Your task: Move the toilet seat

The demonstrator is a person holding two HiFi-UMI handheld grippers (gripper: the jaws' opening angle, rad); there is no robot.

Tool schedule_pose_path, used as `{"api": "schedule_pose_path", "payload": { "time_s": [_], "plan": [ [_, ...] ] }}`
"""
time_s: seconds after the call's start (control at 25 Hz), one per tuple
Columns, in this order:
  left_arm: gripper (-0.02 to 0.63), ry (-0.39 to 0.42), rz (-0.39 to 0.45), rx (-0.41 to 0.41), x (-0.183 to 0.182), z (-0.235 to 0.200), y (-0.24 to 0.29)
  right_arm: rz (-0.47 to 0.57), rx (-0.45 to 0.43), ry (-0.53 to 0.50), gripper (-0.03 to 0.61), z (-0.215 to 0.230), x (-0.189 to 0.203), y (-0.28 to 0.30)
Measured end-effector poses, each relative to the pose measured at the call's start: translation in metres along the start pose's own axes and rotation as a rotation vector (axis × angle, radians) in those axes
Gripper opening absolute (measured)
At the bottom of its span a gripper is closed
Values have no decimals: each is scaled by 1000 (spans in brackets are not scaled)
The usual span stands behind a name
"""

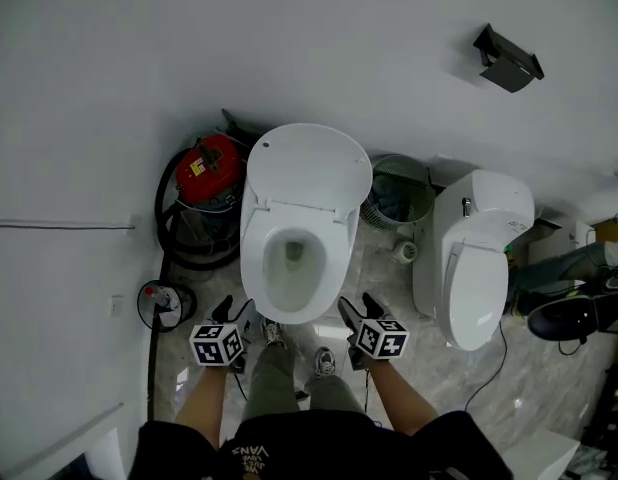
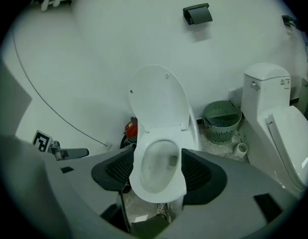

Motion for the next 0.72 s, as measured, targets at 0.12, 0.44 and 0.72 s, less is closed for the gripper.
{"api": "schedule_pose_path", "payload": {
  "time_s": [0.12,0.44,0.72],
  "plan": [
    [270,-32,-65,-10,12,-21,19,-41,16,51,281,4,11,25],
    [307,-145,-225,-48,51,-71,61,-134,83,433,291,28,65,89],
    [342,-342,-261,-21,78,-102,100,-227,135,510,313,42,118,127]
  ]
}}
Point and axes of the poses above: the fingertips, and each gripper's own axes: y forward along the fingers, z to its right, x out of its underside, the point moved 4 cm from there along -y, backward along the fingers, and after that the axes turned 5 degrees about x, right-handed, at the moved point
